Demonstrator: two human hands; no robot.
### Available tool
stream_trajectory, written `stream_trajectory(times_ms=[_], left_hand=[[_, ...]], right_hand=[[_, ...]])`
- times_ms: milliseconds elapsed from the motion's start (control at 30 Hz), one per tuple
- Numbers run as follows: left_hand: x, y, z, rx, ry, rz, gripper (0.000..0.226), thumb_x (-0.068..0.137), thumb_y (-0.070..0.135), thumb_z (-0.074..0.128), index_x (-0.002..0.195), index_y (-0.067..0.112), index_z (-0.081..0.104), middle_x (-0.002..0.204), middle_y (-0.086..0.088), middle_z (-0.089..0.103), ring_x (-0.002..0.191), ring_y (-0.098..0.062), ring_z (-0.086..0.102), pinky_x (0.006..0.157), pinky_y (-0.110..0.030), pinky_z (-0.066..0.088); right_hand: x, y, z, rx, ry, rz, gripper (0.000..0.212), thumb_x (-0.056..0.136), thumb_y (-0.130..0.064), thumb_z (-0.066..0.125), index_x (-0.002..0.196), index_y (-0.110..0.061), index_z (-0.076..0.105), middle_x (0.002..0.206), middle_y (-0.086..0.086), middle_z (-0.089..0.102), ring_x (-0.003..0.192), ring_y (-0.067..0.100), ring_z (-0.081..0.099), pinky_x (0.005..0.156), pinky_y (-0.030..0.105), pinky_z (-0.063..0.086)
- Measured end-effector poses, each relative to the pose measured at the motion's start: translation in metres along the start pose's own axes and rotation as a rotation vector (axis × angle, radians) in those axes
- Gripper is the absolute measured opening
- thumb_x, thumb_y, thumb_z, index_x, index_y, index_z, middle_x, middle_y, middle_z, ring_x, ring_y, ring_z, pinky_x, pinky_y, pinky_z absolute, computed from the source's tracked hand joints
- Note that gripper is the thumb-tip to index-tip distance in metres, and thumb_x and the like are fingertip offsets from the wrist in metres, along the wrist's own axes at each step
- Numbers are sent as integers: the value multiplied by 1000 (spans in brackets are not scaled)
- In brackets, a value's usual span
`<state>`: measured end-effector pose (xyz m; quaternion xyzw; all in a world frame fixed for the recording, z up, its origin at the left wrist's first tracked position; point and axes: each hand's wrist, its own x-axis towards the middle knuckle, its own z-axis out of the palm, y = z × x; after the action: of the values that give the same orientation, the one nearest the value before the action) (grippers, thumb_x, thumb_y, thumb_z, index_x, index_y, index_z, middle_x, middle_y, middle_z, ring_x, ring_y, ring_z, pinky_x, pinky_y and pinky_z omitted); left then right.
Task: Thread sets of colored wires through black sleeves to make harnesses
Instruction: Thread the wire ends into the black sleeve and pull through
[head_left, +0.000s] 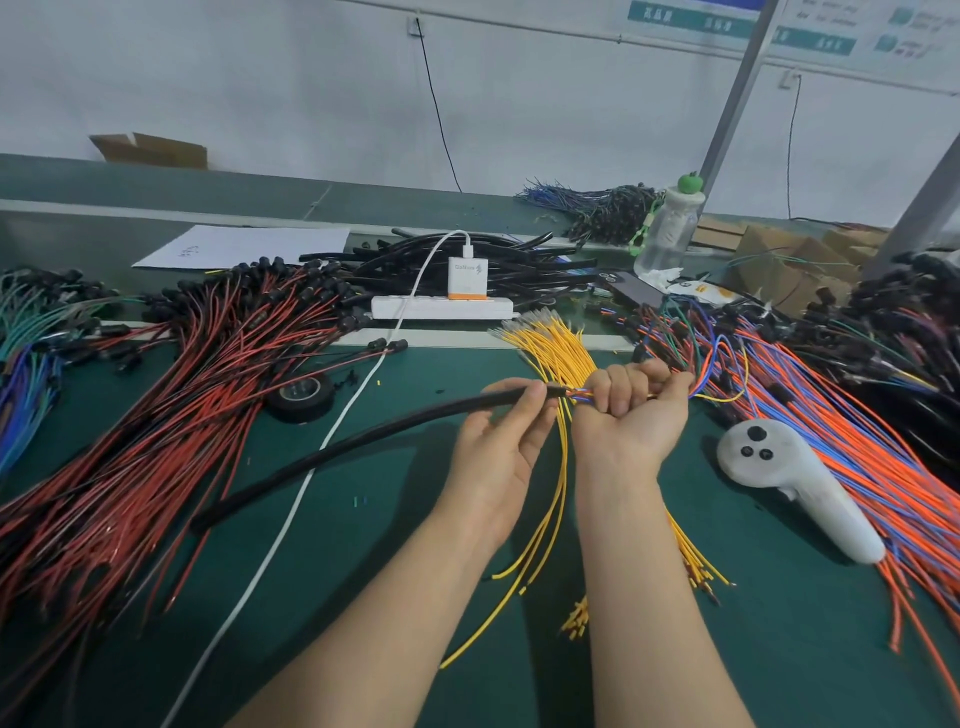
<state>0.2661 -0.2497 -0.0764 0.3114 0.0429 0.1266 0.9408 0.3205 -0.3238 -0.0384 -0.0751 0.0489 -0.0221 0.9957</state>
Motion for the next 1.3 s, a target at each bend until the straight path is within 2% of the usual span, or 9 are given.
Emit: stream_trajectory(times_ms=[133, 400, 800, 967, 1100, 1300], left_hand=[[1, 0, -1, 50, -16, -42, 7, 85, 4, 62, 91, 4, 60, 81, -6, 70, 79, -10, 69, 70, -16, 53], [0, -1, 1, 21, 46, -16, 3, 85, 3, 62, 85, 5, 64, 75, -2, 69, 72, -8, 66, 69, -15, 54], [1, -1, 3, 13, 72, 26, 4, 88, 2, 59, 92, 4, 60, 92, -10, 68, 82, -10, 66, 74, -16, 54], [4, 1, 0, 75, 48, 52, 5, 88, 3, 60, 93, 4, 60, 83, -3, 68, 80, -8, 66, 72, -16, 53], [4, 2, 0, 68, 63, 48, 10, 88, 4, 60, 98, 2, 60, 86, -5, 68, 80, -8, 67, 72, -15, 53], [4, 6, 1, 24, 72, 58, 5, 89, 2, 59, 93, 3, 59, 81, -4, 70, 77, -7, 68, 71, -15, 53]], right_hand=[[0, -1, 0, -42, -4, -22, 51, 103, -40, 34, 62, -13, 44, 42, -6, 20, 32, 7, 16, 33, 19, 14], [-1, 2, 0, -85, -26, -45, 50, 103, -41, 34, 64, -13, 44, 43, -6, 19, 33, 7, 16, 34, 17, 14], [-5, 3, 3, -172, -81, -86, 50, 104, -42, 31, 65, -13, 43, 43, -7, 18, 33, 8, 15, 37, 18, 14], [-5, 4, 4, -203, -106, -92, 51, 104, -42, 31, 64, -14, 44, 42, -7, 19, 33, 7, 15, 37, 18, 13], [-8, 5, 5, -253, -141, -122, 50, 104, -43, 31, 65, -14, 45, 44, -7, 19, 34, 8, 17, 36, 18, 16], [-10, 8, 7, -305, -166, -156, 50, 104, -41, 31, 65, -13, 45, 43, -7, 19, 34, 8, 19, 38, 17, 18]])
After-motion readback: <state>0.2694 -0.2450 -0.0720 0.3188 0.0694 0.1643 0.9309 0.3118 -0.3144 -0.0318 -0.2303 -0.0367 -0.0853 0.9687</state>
